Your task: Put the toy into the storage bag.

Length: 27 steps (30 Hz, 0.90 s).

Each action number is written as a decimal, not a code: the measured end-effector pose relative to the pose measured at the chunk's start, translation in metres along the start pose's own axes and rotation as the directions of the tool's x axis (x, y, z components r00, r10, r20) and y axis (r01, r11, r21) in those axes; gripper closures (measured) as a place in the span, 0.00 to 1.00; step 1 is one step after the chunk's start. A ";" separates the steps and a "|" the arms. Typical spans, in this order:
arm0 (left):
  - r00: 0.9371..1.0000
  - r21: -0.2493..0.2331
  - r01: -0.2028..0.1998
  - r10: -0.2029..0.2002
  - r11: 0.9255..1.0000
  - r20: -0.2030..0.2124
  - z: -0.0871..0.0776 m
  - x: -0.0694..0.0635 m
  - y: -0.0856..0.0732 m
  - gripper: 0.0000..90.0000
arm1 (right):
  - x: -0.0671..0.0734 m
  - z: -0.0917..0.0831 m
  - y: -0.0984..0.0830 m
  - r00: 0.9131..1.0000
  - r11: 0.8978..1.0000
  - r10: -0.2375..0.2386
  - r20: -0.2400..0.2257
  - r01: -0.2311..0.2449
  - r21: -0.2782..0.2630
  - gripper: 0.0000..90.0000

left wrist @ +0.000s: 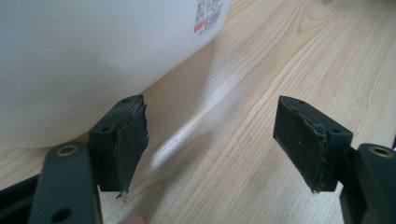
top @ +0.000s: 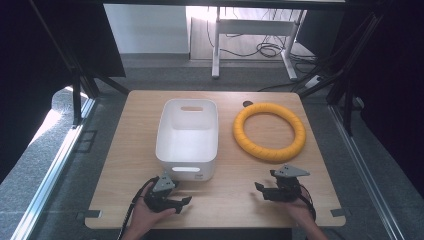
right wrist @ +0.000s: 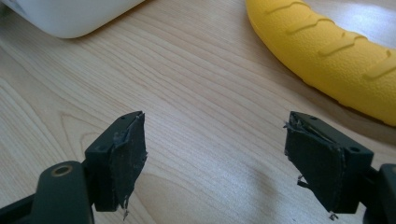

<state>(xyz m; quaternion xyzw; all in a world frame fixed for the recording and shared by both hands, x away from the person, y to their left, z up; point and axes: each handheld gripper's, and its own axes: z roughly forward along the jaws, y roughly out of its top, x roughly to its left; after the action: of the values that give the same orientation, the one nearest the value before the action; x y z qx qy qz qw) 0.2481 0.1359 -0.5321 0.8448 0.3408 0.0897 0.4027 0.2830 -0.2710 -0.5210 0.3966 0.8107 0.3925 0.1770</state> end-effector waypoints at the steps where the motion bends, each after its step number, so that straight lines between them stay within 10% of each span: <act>1: 1.000 0.001 0.000 0.000 1.000 0.001 0.000 0.000 0.000 0.29 | 0.001 0.001 0.000 1.000 1.000 -0.005 -0.001 0.005 -0.002 0.24; 10: 1.000 -0.010 -0.005 0.005 1.000 -0.001 -0.003 -0.002 0.001 0.29 | 0.000 -0.003 0.002 0.999 1.000 0.018 -0.043 -0.018 -0.014 0.30; 17: 1.000 -0.004 -0.003 0.003 1.000 0.002 -0.002 -0.002 0.002 0.29 | 0.002 -0.003 0.009 0.994 0.996 -0.082 -0.075 0.084 0.031 0.31; 27: 1.000 -0.008 0.002 -0.002 1.000 0.006 -0.002 -0.002 0.002 0.29 | -0.002 -0.008 0.024 0.992 0.996 -0.083 -0.095 0.086 0.028 0.34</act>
<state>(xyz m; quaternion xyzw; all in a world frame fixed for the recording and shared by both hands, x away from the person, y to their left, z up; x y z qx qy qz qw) 0.2467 0.1349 -0.5284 0.8432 0.3400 0.0879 0.4071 0.2919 -0.2674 -0.4974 0.3459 0.8404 0.3896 0.1490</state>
